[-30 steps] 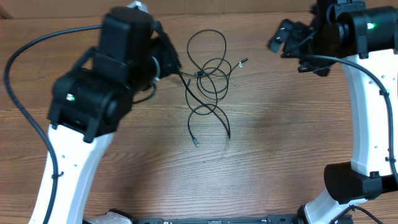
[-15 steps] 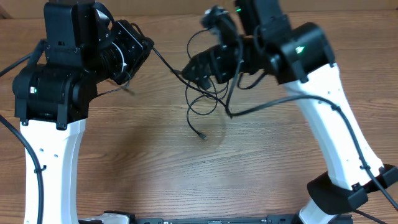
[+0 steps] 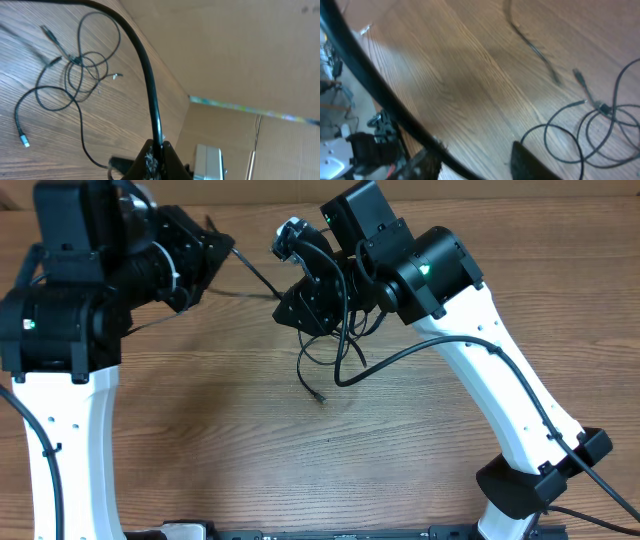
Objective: Untangle cables
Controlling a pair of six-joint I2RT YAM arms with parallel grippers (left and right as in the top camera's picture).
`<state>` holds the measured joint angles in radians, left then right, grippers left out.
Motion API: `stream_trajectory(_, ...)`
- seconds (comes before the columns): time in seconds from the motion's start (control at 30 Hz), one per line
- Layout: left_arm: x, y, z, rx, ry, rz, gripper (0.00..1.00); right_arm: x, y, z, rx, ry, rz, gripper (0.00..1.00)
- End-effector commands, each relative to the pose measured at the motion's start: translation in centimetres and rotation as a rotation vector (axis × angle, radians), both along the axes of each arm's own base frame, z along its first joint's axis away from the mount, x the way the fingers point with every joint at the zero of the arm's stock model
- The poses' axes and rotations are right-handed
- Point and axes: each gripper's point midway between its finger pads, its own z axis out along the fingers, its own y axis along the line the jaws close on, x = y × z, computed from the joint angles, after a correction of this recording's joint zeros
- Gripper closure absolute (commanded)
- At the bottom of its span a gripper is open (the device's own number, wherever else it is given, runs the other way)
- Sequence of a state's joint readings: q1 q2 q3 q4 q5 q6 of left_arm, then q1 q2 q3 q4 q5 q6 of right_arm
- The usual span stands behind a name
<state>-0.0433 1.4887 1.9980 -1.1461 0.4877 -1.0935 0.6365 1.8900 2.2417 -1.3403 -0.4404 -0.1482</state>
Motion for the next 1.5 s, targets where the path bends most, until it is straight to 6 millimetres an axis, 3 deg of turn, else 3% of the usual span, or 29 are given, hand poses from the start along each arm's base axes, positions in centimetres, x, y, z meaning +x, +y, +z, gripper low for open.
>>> stream_trajectory(0.0,-0.1,1.0,0.2,-0.027,0.008,0.015,0.96,-0.2,0.0,0.4,0.014,0.01,-0.008,0.85)
stream_trajectory(0.07,0.0,1.1,0.2,-0.026,0.008,0.019,0.96,-0.2,0.0,0.4,0.015,0.012,-0.01,0.96)
stream_trajectory(0.4,0.0,1.1,0.1,-0.018,0.004,0.016,0.96,-2.6,1.6,1.8,0.134,0.105,0.103,0.96)
stream_trajectory(0.5,0.2,1.6,0.0,0.004,0.001,0.036,0.96,-2.9,1.8,2.1,0.164,0.17,0.064,0.96)
stream_trajectory(0.57,0.6,2.6,-0.4,0.066,-0.012,0.073,0.89,-3.1,2.2,2.6,0.201,0.245,0.025,0.96)
stream_trajectory(0.6,0.9,3.2,-0.6,0.114,-0.024,0.083,0.82,-3.3,2.5,3.0,0.223,0.28,0.016,0.96)
stream_trajectory(0.63,0.9,3.5,-0.9,0.149,-0.028,0.084,0.67,-3.5,2.7,3.3,0.241,0.306,0.016,0.96)
stream_trajectory(0.8,-0.2,4.0,-3.8,0.247,0.066,0.035,0.6,-4.3,3.3,4.7,0.313,0.367,0.055,0.96)
stream_trajectory(0.87,-0.7,4.0,-4.7,0.254,0.11,0.02,0.45,-4.3,3.5,4.9,0.325,0.36,0.065,0.96)
stream_trajectory(0.97,-2.0,3.3,-5.5,0.223,0.172,-0.017,0.3,-4.1,3.6,5.1,0.335,0.344,0.069,0.96)
stream_trajectory(1.1,-3.5,0.8,-5.1,0.103,0.203,-0.127,0.25,-3.5,3.8,5.4,0.344,0.31,0.063,0.96)
stream_trajectory(1.27,-4.0,-1.0,-3.9,0.006,0.18,-0.213,0.25,-1.4,3.0,3.9,0.265,0.237,-0.046,0.96)
stream_trajectory(1.47,-4.4,-2.1,-3.1,-0.073,0.183,-0.249,0.31,-1.5,3.2,3.8,0.267,0.253,-0.058,0.96)
